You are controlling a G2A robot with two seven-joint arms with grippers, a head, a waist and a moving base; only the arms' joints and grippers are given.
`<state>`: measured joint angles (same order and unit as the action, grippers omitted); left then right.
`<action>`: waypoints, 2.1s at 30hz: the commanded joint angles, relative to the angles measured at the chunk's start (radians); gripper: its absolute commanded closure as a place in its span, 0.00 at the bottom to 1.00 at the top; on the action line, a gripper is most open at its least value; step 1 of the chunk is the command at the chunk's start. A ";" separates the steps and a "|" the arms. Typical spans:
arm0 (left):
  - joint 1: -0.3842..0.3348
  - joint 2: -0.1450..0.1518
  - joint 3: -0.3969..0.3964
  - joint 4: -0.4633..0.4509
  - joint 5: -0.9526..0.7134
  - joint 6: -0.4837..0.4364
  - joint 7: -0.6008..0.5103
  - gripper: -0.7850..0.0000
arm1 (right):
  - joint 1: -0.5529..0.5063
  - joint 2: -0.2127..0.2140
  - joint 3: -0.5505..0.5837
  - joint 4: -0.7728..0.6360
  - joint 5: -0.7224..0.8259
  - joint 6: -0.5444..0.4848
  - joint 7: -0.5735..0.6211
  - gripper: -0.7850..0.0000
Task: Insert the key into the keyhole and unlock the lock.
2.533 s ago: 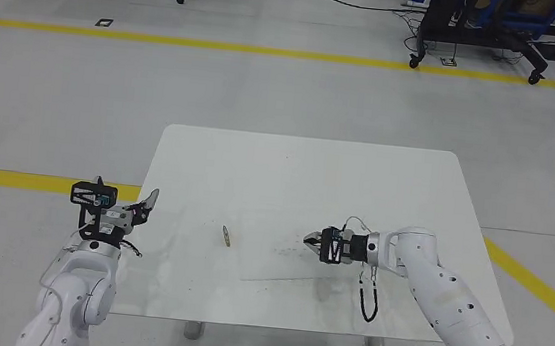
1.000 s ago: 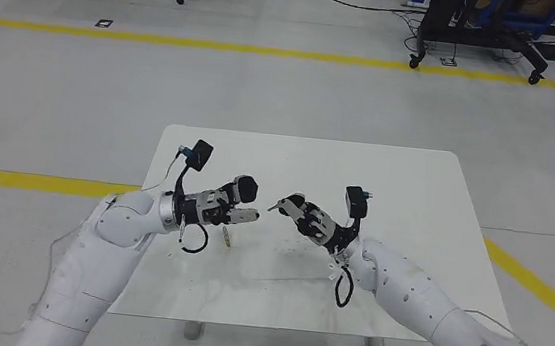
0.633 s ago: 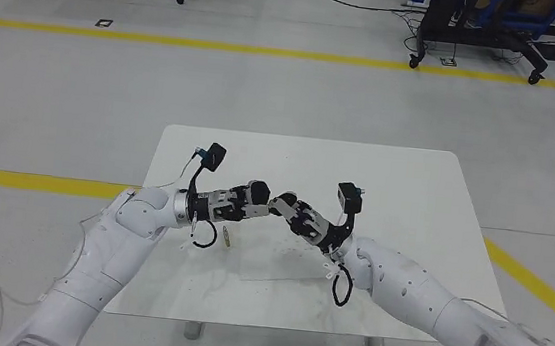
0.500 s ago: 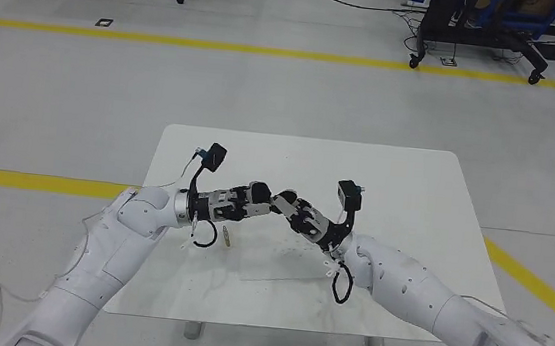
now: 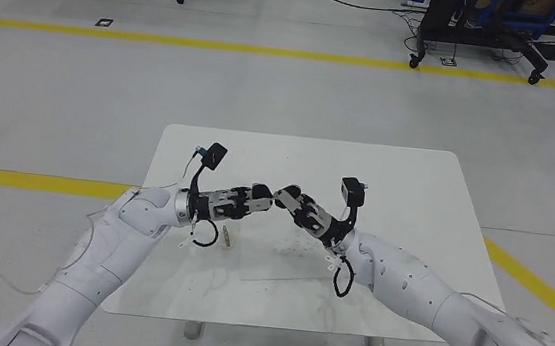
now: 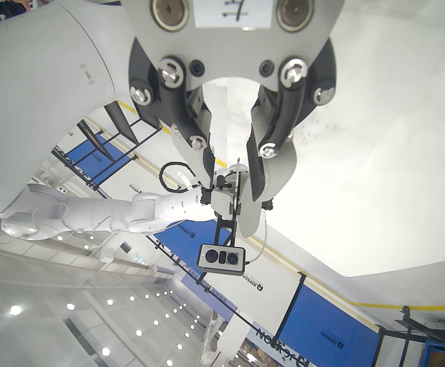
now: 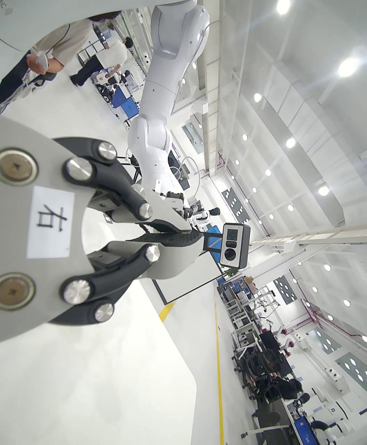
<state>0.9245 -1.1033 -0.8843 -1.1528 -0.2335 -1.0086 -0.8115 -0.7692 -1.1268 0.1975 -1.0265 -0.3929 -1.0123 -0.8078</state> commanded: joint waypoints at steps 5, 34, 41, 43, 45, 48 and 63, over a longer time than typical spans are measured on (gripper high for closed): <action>-0.021 0.005 0.023 0.018 -0.026 0.006 -0.006 1.00 | 0.003 0.000 0.000 0.003 0.001 0.000 0.000 1.00; -0.129 0.043 0.176 0.020 0.059 0.040 -0.040 1.00 | -0.020 0.116 0.090 -0.066 -0.098 0.084 0.348 0.19; -0.156 0.052 0.223 0.031 0.087 0.017 -0.017 1.00 | -0.084 0.196 0.179 -0.230 -0.045 0.086 0.540 0.60; -0.162 0.054 0.234 0.035 0.085 0.014 -0.014 1.00 | -0.094 0.206 0.196 -0.262 -0.010 0.097 0.595 0.64; -0.168 0.055 0.244 0.039 0.078 0.012 -0.012 1.00 | -0.103 0.213 0.212 -0.287 0.021 0.107 0.642 0.64; -0.177 0.058 0.260 0.041 0.082 0.007 -0.007 1.00 | -0.116 0.219 0.234 -0.304 0.068 0.124 0.695 0.65; -0.207 0.068 0.312 0.047 0.067 -0.004 0.004 1.00 | -0.140 0.203 0.297 -0.305 0.214 0.188 0.900 0.69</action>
<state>0.7191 -1.0354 -0.5748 -1.1059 -0.1655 -1.0123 -0.8077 -0.9079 -0.9220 0.4912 -1.3331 -0.1808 -0.8239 0.0855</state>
